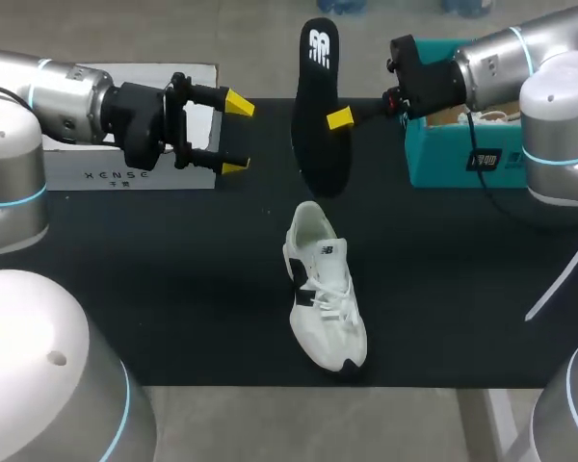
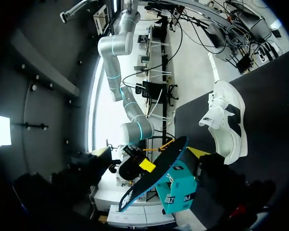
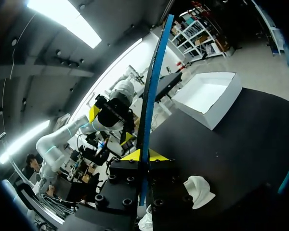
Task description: Take the shoe out of the shoebox, open the shoe tongue, remove and reinsert the insole, then place the shoe into the shoebox
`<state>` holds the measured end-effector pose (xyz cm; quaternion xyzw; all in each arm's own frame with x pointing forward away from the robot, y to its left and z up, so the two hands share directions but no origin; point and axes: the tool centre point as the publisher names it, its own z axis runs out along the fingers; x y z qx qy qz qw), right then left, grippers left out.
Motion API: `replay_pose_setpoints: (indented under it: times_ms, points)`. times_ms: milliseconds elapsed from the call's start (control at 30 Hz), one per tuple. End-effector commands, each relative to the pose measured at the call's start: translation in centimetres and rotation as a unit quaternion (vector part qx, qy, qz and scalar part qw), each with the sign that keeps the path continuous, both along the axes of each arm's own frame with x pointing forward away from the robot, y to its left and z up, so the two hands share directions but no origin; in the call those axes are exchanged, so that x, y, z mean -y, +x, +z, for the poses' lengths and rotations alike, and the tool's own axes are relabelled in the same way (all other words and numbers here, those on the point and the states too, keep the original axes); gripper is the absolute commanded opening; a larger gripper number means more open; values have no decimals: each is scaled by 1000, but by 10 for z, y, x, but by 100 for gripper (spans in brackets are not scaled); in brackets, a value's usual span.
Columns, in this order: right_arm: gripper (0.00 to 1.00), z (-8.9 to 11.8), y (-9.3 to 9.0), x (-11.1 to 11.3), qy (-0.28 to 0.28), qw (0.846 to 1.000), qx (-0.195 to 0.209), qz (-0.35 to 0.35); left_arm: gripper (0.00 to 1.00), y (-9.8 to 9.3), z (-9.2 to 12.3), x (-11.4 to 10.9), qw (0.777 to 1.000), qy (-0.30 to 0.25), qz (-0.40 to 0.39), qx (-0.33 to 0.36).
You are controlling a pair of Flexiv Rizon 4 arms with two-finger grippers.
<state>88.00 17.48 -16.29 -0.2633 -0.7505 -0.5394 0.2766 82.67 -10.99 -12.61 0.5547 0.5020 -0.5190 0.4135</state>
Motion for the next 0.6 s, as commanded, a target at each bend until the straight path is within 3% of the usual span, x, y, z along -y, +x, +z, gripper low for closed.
replay_pose_setpoints:
  times_ms: [33,433,500,600]
  points:
    - [0,0,1,-1,-1,1000,0,1,100,0,0,0,1000,1,0,1]
    - [0,0,1,-1,-1,1000,0,1,100,0,0,0,1000,1,0,1]
    - [0,0,1,-1,-1,1000,0,1,100,11,5,-10,999,36,24,-11]
    - [0,0,1,-1,-1,1000,0,1,100,32,3,-24,990,97,66,-79]
